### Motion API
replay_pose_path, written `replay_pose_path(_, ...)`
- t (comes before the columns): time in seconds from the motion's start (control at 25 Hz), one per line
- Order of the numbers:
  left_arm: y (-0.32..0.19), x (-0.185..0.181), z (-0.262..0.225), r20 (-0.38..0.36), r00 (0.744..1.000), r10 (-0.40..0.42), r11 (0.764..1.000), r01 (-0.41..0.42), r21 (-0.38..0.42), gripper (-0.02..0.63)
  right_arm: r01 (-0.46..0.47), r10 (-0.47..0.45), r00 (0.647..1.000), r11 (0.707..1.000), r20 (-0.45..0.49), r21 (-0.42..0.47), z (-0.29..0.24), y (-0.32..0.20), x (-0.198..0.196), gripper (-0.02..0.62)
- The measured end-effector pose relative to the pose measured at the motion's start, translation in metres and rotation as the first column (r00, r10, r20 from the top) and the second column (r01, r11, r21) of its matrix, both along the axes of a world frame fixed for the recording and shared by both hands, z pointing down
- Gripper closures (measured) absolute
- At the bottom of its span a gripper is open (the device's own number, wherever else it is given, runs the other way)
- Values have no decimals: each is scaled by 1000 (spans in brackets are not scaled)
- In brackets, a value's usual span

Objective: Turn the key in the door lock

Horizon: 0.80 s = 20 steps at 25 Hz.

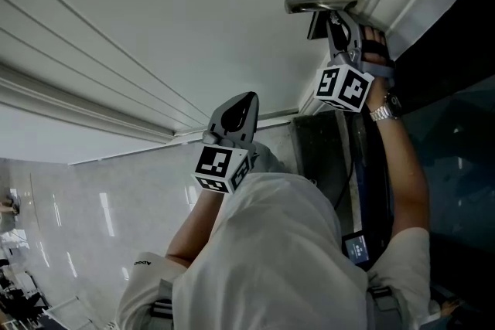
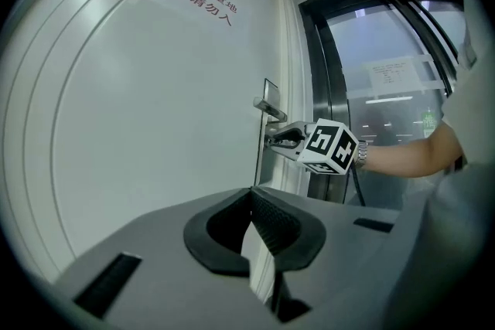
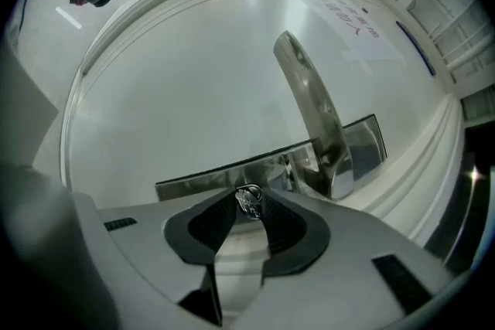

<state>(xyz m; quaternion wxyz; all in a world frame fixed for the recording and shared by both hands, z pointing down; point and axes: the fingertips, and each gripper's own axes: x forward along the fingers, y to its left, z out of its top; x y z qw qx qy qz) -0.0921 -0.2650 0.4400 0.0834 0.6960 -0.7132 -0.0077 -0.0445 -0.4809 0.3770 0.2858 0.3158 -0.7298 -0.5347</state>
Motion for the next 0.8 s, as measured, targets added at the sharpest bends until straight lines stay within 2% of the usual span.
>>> replay_pose_path(0.16,0,-2,-4,0,1000,-5,1000,5,11,597,-12,12,1000,999,-13,30,1,-2,1,509)
replay_pose_path(0.2,0,-2,-5,1,1000,-7,1000,7,15,597,-17,17,1000,999,-7,37,0,-3,1,581)
replay_pose_path(0.52,2,-3,-4,-2,1000,-17,1000,17,9,597,-34,32,999,998,28,45,-1,-3,2,583)
replay_pose_path(0.6,1,-2,-4,-2,1000,-14,1000,14,9,597,-36,36,998,999,57,11,-1,-3,3,583)
replay_pose_path(0.8,-2,0,-4,-1,1000,-14,1000,14,9,597,-40,72,977,986,199,-161,-3,-4,3,583)
